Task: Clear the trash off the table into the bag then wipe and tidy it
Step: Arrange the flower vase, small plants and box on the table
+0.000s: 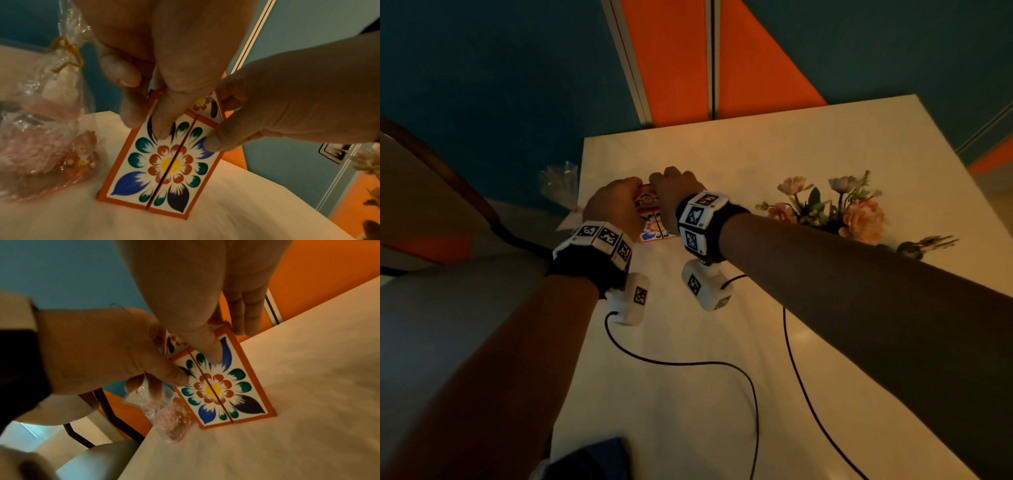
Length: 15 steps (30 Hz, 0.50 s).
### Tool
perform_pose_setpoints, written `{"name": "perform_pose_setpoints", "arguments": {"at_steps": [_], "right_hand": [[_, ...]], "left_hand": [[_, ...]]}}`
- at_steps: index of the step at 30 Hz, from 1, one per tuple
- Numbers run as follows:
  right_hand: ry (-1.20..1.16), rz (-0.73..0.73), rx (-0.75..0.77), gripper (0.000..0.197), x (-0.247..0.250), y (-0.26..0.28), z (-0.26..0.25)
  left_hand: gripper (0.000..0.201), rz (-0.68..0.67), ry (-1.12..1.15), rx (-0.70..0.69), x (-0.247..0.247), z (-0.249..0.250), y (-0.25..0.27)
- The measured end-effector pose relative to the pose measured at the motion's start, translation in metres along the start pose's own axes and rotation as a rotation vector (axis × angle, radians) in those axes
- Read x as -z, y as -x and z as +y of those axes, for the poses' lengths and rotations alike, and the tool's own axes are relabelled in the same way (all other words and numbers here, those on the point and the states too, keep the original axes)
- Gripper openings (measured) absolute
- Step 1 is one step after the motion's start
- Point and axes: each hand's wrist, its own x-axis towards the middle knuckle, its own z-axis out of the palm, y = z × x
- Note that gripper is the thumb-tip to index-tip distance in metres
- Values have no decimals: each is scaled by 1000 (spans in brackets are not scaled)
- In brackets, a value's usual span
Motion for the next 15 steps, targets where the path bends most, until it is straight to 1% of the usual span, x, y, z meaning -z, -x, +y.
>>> {"name": "perform_pose_setpoints", "arguments": {"at_steps": [3, 7, 10, 15], "right_hand": [[110, -6, 46, 48, 5, 4, 6], [210, 1, 155, 34, 16, 19, 18], [298, -8, 197, 34, 28, 39, 23], [389, -136, 176, 40, 50, 69, 29]], "left_hand": [[45, -30, 17, -4, 3, 6, 10], [55, -85, 73, -26, 8, 13, 30], [62, -129, 134, -56, 13, 18, 45], [63, -140, 207, -111, 13, 29, 60]]}}
